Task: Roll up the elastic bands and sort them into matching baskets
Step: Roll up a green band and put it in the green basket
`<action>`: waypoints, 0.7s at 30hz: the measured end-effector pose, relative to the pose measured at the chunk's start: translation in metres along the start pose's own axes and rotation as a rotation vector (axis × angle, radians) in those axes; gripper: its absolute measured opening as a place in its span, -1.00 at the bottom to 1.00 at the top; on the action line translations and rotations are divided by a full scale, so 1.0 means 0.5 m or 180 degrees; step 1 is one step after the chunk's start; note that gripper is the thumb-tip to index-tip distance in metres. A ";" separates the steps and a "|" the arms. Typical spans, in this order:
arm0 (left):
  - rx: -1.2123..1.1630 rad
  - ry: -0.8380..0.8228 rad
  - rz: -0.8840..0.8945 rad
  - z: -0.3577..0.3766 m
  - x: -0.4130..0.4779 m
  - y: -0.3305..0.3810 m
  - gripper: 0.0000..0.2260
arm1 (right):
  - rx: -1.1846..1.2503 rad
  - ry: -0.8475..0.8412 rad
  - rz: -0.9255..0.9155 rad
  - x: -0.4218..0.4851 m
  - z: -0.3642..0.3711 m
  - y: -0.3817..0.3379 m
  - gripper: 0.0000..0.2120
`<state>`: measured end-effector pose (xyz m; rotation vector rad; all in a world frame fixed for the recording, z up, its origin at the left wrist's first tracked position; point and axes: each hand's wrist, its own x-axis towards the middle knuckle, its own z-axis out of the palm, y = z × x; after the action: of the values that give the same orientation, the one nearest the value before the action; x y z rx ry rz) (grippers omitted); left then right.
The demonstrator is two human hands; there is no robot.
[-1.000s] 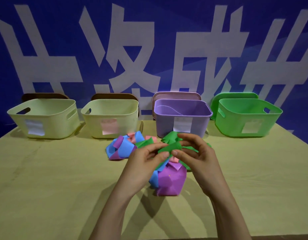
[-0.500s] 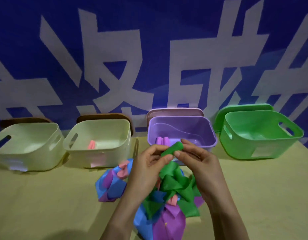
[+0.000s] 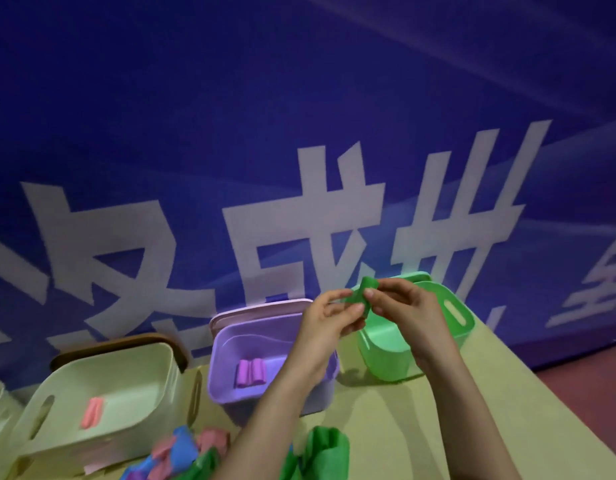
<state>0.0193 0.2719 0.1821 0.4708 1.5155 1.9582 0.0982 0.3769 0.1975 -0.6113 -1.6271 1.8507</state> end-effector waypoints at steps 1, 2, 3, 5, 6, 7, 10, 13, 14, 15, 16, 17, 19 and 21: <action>-0.0113 0.0086 -0.0064 0.015 0.022 -0.017 -0.85 | -0.0048 -0.0024 0.0096 0.022 -0.016 0.010 -0.87; -0.0174 0.0161 -0.0120 0.028 0.043 -0.034 -0.88 | -0.0100 -0.0062 0.0208 0.045 -0.031 0.022 -0.82; -0.0214 0.0226 -0.0176 0.037 0.062 -0.053 -0.89 | -0.0141 -0.0091 0.0316 0.066 -0.044 0.036 -0.79; -0.0245 0.0325 -0.0299 0.049 0.098 -0.089 -0.91 | -0.0226 -0.0077 0.0513 0.108 -0.069 0.066 -0.80; -0.0245 0.0354 -0.0367 0.054 0.116 -0.106 -0.91 | -0.0294 -0.0056 0.0613 0.129 -0.079 0.081 -0.82; -0.0232 0.0386 -0.0446 0.057 0.133 -0.123 -0.91 | -0.0399 -0.0042 0.0706 0.148 -0.089 0.097 -0.85; -0.0090 0.0459 -0.0716 0.071 0.184 -0.172 -0.93 | -0.0727 -0.0014 0.0948 0.201 -0.114 0.142 -0.85; 0.0190 0.0385 -0.0973 0.076 0.234 -0.209 -0.95 | -0.0876 -0.0054 0.1166 0.250 -0.137 0.182 -0.88; 0.0304 0.0325 -0.1055 0.076 0.251 -0.219 -0.93 | -0.0928 -0.0068 0.1212 0.265 -0.144 0.193 -0.89; 0.0393 0.0259 -0.1143 0.076 0.266 -0.226 -0.91 | -0.0979 -0.0075 0.1253 0.281 -0.150 0.203 -0.89; 0.0467 0.0180 -0.1248 0.076 0.282 -0.230 -0.88 | -0.1046 -0.0074 0.1279 0.295 -0.155 0.212 -0.89; 0.0514 0.0086 -0.1388 0.077 0.295 -0.229 -0.84 | -0.1109 -0.0065 0.1299 0.308 -0.159 0.221 -0.89; 0.0480 -0.0064 -0.1729 0.080 0.318 -0.226 -0.81 | -0.1215 -0.0063 0.1399 0.335 -0.165 0.242 -0.92; 0.0351 -0.0022 -0.2056 0.080 0.343 -0.223 -0.73 | -0.1387 -0.0130 0.1592 0.361 -0.169 0.270 -0.86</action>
<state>-0.0570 0.4314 0.0717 0.0142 1.5309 1.3730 0.0084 0.5524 0.0595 -1.2716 -2.0635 1.8433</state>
